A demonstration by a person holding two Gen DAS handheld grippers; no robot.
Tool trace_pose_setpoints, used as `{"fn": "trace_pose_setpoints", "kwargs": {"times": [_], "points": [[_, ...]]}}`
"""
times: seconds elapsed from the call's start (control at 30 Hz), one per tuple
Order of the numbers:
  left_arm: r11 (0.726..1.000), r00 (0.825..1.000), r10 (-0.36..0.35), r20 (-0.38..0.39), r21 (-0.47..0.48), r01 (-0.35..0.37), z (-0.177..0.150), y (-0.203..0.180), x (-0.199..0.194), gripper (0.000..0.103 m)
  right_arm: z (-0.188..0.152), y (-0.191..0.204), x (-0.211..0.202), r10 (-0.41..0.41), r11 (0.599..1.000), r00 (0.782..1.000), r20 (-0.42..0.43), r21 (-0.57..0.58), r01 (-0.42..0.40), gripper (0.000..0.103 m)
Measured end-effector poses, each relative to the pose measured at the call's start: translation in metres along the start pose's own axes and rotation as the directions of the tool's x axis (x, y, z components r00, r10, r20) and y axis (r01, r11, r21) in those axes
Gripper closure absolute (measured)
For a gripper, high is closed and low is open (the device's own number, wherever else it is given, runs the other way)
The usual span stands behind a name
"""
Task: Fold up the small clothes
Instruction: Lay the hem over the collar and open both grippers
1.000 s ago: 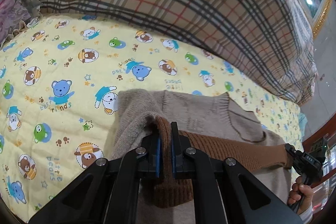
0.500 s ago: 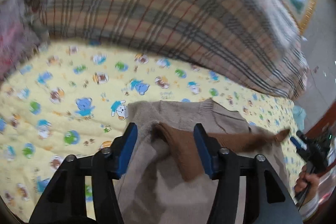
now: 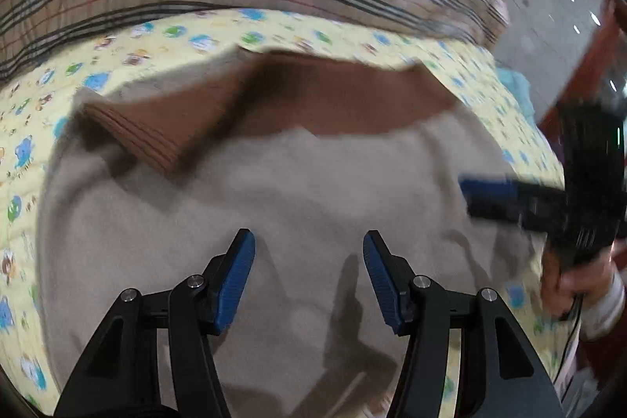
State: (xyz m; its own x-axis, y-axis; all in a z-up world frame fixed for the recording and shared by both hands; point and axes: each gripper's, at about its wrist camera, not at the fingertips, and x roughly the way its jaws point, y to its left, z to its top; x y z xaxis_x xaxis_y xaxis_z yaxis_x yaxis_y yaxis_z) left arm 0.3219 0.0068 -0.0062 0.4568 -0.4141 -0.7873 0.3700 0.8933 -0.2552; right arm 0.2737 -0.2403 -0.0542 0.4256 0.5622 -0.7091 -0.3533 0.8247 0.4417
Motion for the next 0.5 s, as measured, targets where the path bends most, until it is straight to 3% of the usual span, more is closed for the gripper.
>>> {"fn": "trace_pose_setpoints", "kwargs": {"times": [0.1,0.17,0.23,0.4,0.5], "points": [[0.991,0.993,0.107,0.040,-0.091,-0.103,0.030,0.036,0.006,0.045,0.008,-0.022,0.014,-0.101,0.993,0.995,-0.011,0.057,0.102,0.046],[0.967,0.976,0.213,0.041,-0.152,-0.204,0.047,0.061,0.014,0.045,0.018,-0.042,0.014,-0.220,0.969,0.975,0.008,0.120,0.217,0.046],[0.954,0.970,0.236,0.051,-0.203,-0.221,0.058,0.080,0.015,0.045,0.027,-0.058,0.004,-0.308,0.937,0.949,0.064,0.191,0.291,0.046],[0.935,0.966,0.243,0.091,-0.288,-0.208,0.065,0.094,-0.005,0.045,0.023,-0.084,-0.033,-0.373,0.887,0.913,0.166,0.353,0.298,0.046],[0.937,0.961,0.251,0.116,-0.277,-0.211,0.049,0.082,-0.034,0.043,0.008,-0.081,-0.055,-0.332,0.891,0.922,0.201,0.388,0.236,0.046]]}}
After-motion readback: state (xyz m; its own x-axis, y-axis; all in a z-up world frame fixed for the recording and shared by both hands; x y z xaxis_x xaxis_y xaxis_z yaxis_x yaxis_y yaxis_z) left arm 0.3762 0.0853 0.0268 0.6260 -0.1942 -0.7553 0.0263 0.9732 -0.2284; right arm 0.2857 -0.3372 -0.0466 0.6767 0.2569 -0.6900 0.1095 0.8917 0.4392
